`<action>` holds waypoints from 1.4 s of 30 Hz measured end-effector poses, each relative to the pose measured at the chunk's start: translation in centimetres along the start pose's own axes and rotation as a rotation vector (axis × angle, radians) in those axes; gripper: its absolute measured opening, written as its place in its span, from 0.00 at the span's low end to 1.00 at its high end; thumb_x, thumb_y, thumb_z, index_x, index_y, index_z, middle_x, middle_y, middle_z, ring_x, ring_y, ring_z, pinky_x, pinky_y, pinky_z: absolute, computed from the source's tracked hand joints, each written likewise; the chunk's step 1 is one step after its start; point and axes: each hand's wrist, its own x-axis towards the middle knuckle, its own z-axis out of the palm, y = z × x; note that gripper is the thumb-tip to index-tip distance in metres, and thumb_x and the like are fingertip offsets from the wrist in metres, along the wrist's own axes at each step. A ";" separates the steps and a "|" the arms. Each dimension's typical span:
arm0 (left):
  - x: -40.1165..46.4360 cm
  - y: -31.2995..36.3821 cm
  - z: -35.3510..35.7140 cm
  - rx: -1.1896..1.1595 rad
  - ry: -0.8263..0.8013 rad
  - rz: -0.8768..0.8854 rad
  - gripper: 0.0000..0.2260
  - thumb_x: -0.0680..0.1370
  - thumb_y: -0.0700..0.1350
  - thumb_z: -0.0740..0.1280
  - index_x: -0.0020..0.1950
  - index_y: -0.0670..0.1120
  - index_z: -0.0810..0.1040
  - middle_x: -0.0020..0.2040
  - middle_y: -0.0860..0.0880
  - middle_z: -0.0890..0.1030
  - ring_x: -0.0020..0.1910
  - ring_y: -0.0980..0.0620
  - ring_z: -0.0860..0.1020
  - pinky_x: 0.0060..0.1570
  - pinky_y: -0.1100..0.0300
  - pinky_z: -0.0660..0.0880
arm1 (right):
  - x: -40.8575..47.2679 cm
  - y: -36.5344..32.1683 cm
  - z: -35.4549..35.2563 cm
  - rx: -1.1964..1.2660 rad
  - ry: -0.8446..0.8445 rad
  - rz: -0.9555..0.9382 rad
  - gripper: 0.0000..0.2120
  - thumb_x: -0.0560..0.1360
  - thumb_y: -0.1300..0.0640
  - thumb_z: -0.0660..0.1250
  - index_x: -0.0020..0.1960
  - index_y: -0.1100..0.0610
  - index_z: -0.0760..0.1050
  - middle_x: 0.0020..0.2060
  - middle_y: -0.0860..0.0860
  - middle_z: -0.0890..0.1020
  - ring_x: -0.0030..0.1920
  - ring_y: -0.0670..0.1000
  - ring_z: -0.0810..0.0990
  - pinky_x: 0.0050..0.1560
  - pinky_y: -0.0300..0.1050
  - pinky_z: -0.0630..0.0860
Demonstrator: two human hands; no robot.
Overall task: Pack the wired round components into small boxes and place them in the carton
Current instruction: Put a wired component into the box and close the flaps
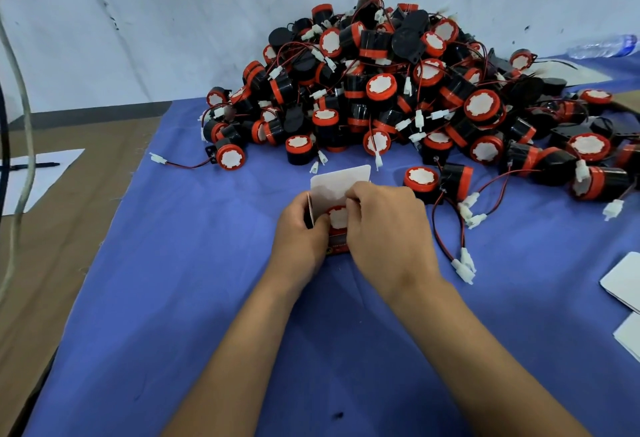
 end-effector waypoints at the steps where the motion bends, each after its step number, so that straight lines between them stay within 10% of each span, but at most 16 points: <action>1: 0.0 0.0 -0.1 -0.005 -0.002 0.005 0.11 0.81 0.33 0.65 0.56 0.46 0.82 0.46 0.52 0.87 0.43 0.56 0.84 0.40 0.63 0.78 | 0.0 -0.1 0.0 0.000 0.057 -0.013 0.05 0.79 0.60 0.65 0.49 0.58 0.80 0.39 0.54 0.82 0.38 0.55 0.76 0.37 0.51 0.73; 21: 0.0 0.2 -0.6 -0.064 -0.014 -0.017 0.06 0.80 0.35 0.70 0.54 0.45 0.82 0.43 0.53 0.87 0.40 0.60 0.83 0.36 0.65 0.78 | 0.1 -1.0 2.5 -0.024 -0.066 -0.040 0.04 0.78 0.64 0.63 0.47 0.57 0.75 0.46 0.50 0.71 0.43 0.49 0.66 0.42 0.40 0.61; 29: 0.2 0.2 -0.9 -0.027 -0.047 -0.002 0.08 0.82 0.36 0.67 0.57 0.46 0.81 0.52 0.48 0.87 0.52 0.50 0.85 0.50 0.57 0.82 | 0.3 -1.2 3.3 -0.012 -0.126 -0.070 0.16 0.83 0.55 0.51 0.50 0.58 0.76 0.50 0.53 0.75 0.56 0.56 0.69 0.69 0.54 0.63; 36: 0.0 0.1 -0.5 0.034 -0.051 0.020 0.06 0.78 0.32 0.66 0.51 0.40 0.79 0.40 0.47 0.84 0.34 0.62 0.77 0.33 0.67 0.76 | 1.3 0.0 2.6 -0.005 -0.232 -0.126 0.15 0.83 0.53 0.56 0.48 0.51 0.81 0.51 0.49 0.72 0.51 0.51 0.66 0.58 0.48 0.63; 39: 0.0 0.2 -0.3 0.058 -0.028 0.032 0.08 0.77 0.31 0.64 0.53 0.40 0.80 0.47 0.40 0.83 0.43 0.57 0.79 0.35 0.63 0.76 | 1.6 -0.4 2.0 0.254 -0.200 -0.119 0.13 0.80 0.62 0.61 0.39 0.54 0.80 0.43 0.44 0.79 0.44 0.41 0.73 0.65 0.50 0.67; 42: 0.2 0.1 -0.6 0.142 -0.023 0.060 0.08 0.75 0.41 0.65 0.52 0.45 0.81 0.54 0.39 0.81 0.52 0.42 0.79 0.42 0.51 0.78 | 2.2 -0.8 1.9 0.384 -0.145 -0.035 0.04 0.75 0.63 0.69 0.41 0.58 0.80 0.38 0.49 0.83 0.40 0.49 0.80 0.47 0.55 0.79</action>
